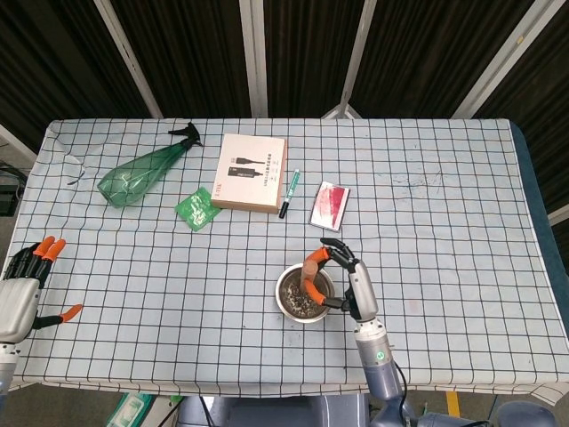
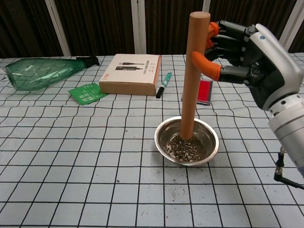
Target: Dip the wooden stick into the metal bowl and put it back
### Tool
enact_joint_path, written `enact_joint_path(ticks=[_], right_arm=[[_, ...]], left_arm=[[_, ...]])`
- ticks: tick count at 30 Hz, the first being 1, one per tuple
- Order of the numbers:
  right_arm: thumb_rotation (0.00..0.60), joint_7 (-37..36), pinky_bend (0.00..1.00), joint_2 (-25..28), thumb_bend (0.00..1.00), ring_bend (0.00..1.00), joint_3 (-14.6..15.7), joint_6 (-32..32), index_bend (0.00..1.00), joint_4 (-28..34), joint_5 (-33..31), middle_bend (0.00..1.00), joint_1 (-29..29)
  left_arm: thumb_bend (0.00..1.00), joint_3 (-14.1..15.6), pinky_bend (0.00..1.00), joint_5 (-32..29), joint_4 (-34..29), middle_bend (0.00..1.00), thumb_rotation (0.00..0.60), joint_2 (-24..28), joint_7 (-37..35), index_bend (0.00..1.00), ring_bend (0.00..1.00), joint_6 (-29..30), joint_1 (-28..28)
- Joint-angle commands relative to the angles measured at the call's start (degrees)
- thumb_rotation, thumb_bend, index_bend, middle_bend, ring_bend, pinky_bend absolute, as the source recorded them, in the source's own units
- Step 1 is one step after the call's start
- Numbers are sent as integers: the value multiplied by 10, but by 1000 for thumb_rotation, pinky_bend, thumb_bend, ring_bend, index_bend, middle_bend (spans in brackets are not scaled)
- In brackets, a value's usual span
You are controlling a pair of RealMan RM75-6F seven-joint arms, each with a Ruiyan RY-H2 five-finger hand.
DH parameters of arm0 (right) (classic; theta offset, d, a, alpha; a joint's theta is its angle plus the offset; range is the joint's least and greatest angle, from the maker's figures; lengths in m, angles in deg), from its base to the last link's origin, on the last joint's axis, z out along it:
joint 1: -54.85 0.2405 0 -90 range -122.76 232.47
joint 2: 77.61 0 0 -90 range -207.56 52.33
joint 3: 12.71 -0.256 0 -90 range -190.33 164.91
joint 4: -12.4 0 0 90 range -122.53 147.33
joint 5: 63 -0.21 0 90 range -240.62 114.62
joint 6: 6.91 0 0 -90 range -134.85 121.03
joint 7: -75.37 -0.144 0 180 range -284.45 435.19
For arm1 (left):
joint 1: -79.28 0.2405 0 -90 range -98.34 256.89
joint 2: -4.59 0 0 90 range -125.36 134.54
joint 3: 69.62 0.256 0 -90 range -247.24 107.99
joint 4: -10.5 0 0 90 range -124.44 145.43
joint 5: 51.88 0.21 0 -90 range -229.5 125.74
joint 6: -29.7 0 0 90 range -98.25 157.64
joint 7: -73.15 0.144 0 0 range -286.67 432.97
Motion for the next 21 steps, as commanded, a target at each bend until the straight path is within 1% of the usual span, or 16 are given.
enact_joint_path(ticks=[1, 9, 13, 18, 21], right_arm=[[600, -3, 238, -4, 604, 554, 5, -4, 774, -8, -6, 610, -3], [600, -13, 238, -21, 605, 554, 16, -13, 773, -56, -15, 610, -7], [600, -18, 238, -27, 605, 554, 20, -16, 774, -70, -16, 610, -9], [600, -21, 238, -27, 604, 554, 21, -13, 773, -72, -13, 610, -9], [600, -17, 238, -20, 604, 554, 13, -6, 774, -58, -6, 610, -7]], left_arm=[[95, 0, 0, 0, 0, 0, 600, 0, 0, 0, 0, 1, 1], [95, 1, 0, 1, 5, 0, 600, 0, -6, 0, 0, 0, 1], [95, 0, 0, 0, 5, 0, 600, 0, -6, 0, 0, -1, 0], [95, 0, 0, 1, 4, 0, 600, 0, -6, 0, 0, 0, 1], [95, 0, 0, 1, 4, 0, 600, 0, -7, 0, 0, 1, 1]])
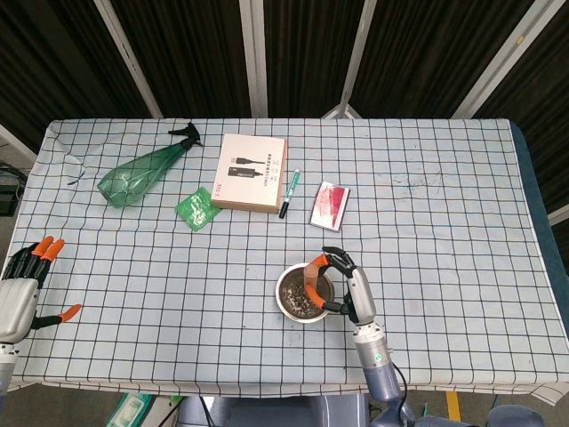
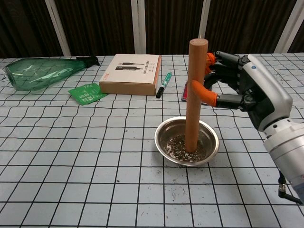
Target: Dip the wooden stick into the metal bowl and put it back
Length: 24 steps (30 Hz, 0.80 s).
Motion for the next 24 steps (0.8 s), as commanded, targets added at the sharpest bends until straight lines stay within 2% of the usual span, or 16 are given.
enact_joint_path(ticks=[1, 9, 15, 20, 24], right_arm=[[600, 5, 238, 8, 604, 554, -8, 7, 774, 16, 7, 611, 3], [600, 68, 238, 75, 604, 563, -32, 20, 786, 122, 36, 618, 13], [600, 126, 238, 147, 604, 566, -72, 10, 790, 184, 22, 622, 15], [600, 162, 238, 209, 604, 566, -106, -6, 791, 176, -11, 622, 12], [600, 189, 238, 262, 605, 569, -109, -35, 796, 135, -44, 624, 2]], left_arm=[[95, 0, 0, 1, -1, 0, 600, 0, 0, 0, 0, 0, 0], [95, -1, 0, -1, -4, 0, 600, 1, 2, 0, 0, 0, -1], [95, -1, 0, 1, -5, 0, 600, 1, 2, 0, 0, 3, 0], [95, -1, 0, 2, -4, 0, 600, 0, -1, 0, 0, 5, 1], [95, -2, 0, 2, -3, 0, 600, 0, -2, 0, 0, 5, 1]])
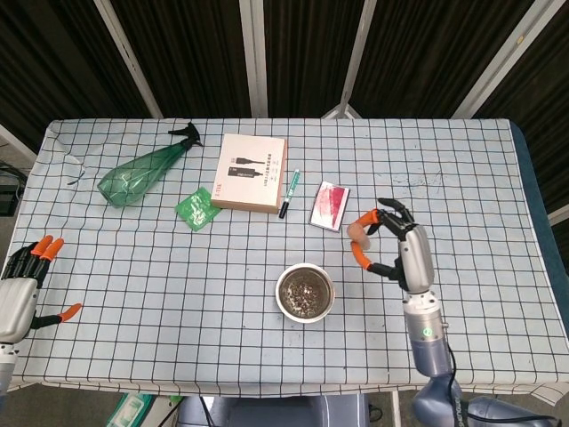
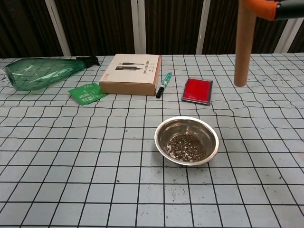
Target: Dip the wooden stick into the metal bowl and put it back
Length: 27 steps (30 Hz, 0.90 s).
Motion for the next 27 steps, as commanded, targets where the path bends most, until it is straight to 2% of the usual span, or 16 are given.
enact_joint_path(ticks=[1, 3, 4, 8, 14, 19, 21, 22, 24, 27], right_arm=[[600, 33, 238, 47, 604, 570, -5, -28, 797, -49, -30, 625, -11], [600, 62, 238, 65, 604, 572, 6, -36, 800, -101, -39, 628, -21], [600, 120, 238, 70, 604, 572, 13, -32, 800, -152, -38, 628, -24], [600, 196, 238, 70, 604, 572, 19, -26, 801, -190, -38, 629, -23], [600, 276, 235, 77, 604, 572, 36, -36, 801, -185, -39, 629, -21], [600, 327, 166, 78, 604, 544, 58, -57, 753, -174, -42, 622, -23], [600, 341, 90, 77, 604, 457, 70, -73, 633, -164, -50, 554, -26], [600, 350, 45, 79, 593, 387, 79, -88, 532, -157, -57, 484, -27], [600, 371, 3, 85, 495, 233, 90, -114, 298, -138, -70, 327, -28], [600, 405, 0, 95, 343, 92, 102, -144, 89, -101, -88, 190, -28]], left_arm=[[95, 0, 0, 0, 0, 0, 600, 0, 0, 0, 0, 0, 0], [95, 0, 0, 0, -1, 0, 600, -1, 2, 0, 0, -1, -1], [95, 0, 0, 1, 0, 0, 600, -1, 5, 0, 0, -1, -1], [95, 0, 0, 0, -1, 0, 600, -2, 7, 0, 0, -1, -1], [95, 0, 0, -1, -3, 0, 600, -2, 10, 0, 0, -1, -1], [95, 0, 0, -1, -2, 0, 600, -2, 8, 0, 0, 0, 0], [95, 1, 0, -1, -2, 0, 600, -1, 7, 0, 0, 0, 0], [95, 1, 0, -1, -2, 0, 600, -1, 7, 0, 0, -1, 0], [95, 1, 0, -1, -2, 0, 600, -1, 6, 0, 0, -2, 0], [95, 2, 0, -1, -2, 0, 600, 0, 8, 0, 0, -3, 0]])
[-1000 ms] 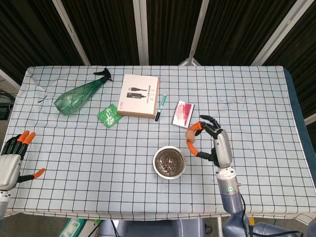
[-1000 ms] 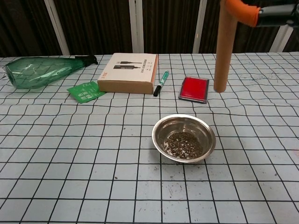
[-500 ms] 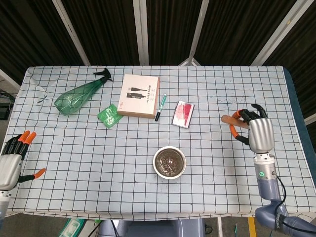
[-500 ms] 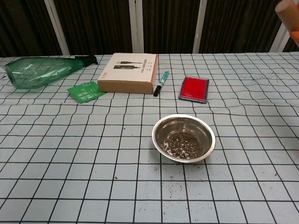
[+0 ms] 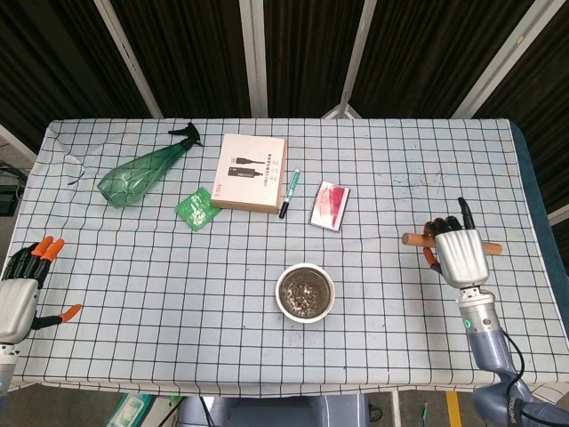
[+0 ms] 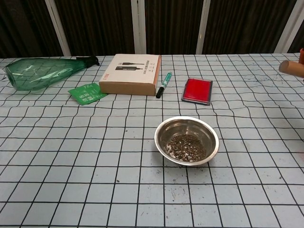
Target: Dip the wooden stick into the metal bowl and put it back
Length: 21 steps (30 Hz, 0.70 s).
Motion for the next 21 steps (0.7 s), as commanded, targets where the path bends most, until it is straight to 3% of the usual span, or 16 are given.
enact_joint_path(ticks=[1, 3, 11, 17, 21], right_arm=[[600, 46, 0, 14, 322, 69, 21, -39, 56, 50, -25, 170, -1], [600, 70, 0, 19, 301, 35, 24, -46, 6, 79, -34, 139, -1], [600, 106, 0, 42, 300, 29, 41, -21, 0, 146, -21, 134, -14], [600, 81, 0, 98, 300, 5, 70, 45, 0, 166, 22, 98, -60], [600, 39, 0, 132, 300, 0, 91, 100, 0, 168, 44, 11, -103]], left_arm=[[95, 1, 0, 0, 0, 0, 600, 1, 1, 0, 0, -1, 0], [95, 1, 0, -1, 0, 0, 600, 1, 1, 0, 0, -1, 0], [95, 2, 0, 1, -1, 0, 600, 3, 1, 0, 0, 0, 1], [95, 3, 0, 9, 5, 0, 600, 3, 1, 0, 0, 7, 3], [95, 3, 0, 14, 14, 0, 600, -1, 7, 0, 0, 14, 5]])
